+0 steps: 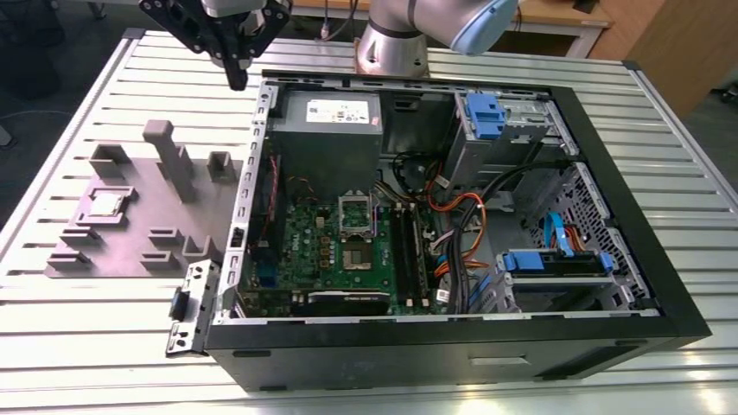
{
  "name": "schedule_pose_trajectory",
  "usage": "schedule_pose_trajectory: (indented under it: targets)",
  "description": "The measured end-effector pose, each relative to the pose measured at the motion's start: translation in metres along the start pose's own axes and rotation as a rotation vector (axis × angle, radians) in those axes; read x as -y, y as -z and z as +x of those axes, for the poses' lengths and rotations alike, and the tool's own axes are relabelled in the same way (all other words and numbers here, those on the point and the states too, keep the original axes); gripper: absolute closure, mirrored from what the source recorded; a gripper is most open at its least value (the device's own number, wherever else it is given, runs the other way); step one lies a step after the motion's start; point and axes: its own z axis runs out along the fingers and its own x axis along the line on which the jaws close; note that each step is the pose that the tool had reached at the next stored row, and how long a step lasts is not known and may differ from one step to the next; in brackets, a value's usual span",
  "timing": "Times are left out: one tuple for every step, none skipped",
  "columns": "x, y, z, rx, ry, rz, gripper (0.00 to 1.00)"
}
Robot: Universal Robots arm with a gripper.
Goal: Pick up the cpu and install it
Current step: 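Reach for the cpu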
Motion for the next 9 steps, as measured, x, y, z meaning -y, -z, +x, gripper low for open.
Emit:
schedule_pose_trajectory:
  targets:
    - [0.0,0.0,0.0002,0.0,0.0,0.0,0.89]
    - [0.0,0.0,0.0005,0.0,0.0,0.0,0.89]
    - [0.0001,0.0,0.0007,0.0,0.0,0.0,0.89]
    - [0.0001,0.0001,0.0009,-0.0001,0.0,0.0001,0.89]
    - [0.0001,0.0001,0.0011,0.0,0.0,0.0,0.89]
    - [0.0001,0.0,0.0014,0.0,0.0,0.0,0.89]
    - [0.0001,0.0001,0.0016,0.0,0.0,0.0,0.89]
    - [0.0001,0.0,0.0018,0.0,0.0,0.0,0.89]
    - [0.0002,0.0001,0.0021,0.0,0.0,0.0,0.89]
